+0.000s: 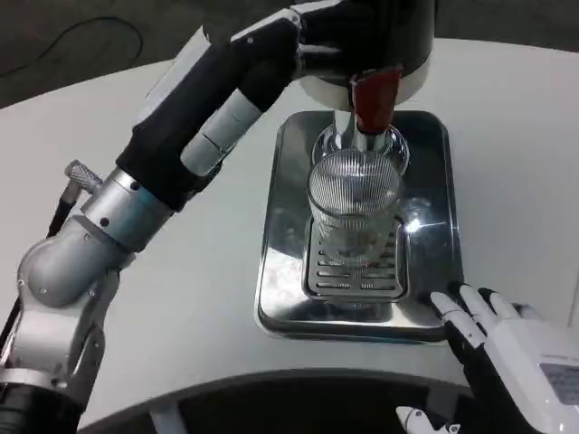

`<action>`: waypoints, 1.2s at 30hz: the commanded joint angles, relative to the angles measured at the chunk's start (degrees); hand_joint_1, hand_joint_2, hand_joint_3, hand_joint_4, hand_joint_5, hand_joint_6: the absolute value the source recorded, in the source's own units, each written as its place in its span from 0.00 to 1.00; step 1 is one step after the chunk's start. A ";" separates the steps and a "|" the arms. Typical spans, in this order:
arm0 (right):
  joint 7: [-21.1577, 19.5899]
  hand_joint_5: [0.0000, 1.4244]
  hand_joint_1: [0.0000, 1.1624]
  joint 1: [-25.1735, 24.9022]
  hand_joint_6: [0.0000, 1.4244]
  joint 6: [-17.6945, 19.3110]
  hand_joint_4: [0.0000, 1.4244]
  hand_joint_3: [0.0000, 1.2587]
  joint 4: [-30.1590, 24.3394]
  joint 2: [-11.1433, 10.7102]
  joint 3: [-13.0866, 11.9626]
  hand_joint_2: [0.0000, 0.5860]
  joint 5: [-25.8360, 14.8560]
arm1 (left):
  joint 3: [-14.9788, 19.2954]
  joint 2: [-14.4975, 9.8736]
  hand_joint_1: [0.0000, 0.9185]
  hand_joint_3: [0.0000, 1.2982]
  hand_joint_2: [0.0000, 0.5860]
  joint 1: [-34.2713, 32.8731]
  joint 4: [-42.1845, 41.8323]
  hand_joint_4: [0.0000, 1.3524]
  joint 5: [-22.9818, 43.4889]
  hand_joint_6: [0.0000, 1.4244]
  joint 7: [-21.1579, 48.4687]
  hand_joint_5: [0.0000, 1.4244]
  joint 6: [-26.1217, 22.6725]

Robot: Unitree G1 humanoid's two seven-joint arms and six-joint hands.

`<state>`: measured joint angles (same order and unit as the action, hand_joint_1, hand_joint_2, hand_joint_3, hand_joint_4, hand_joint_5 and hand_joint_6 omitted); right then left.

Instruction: Grasp the cup under the faucet to collect the drink, then remove the cup.

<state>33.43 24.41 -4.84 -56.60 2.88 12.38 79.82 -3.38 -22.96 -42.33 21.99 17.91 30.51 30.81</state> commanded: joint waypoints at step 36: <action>-0.67 0.00 0.27 -2.02 0.00 -2.70 0.00 0.08 1.01 2.06 2.02 0.70 -1.65 | 1.96 1.28 0.00 0.16 0.14 -17.90 13.57 0.12 -4.44 0.15 24.10 0.20 -16.56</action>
<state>33.21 22.56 -7.07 -55.91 2.65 13.76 78.48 -1.06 -20.87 -59.54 34.58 14.77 53.33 13.11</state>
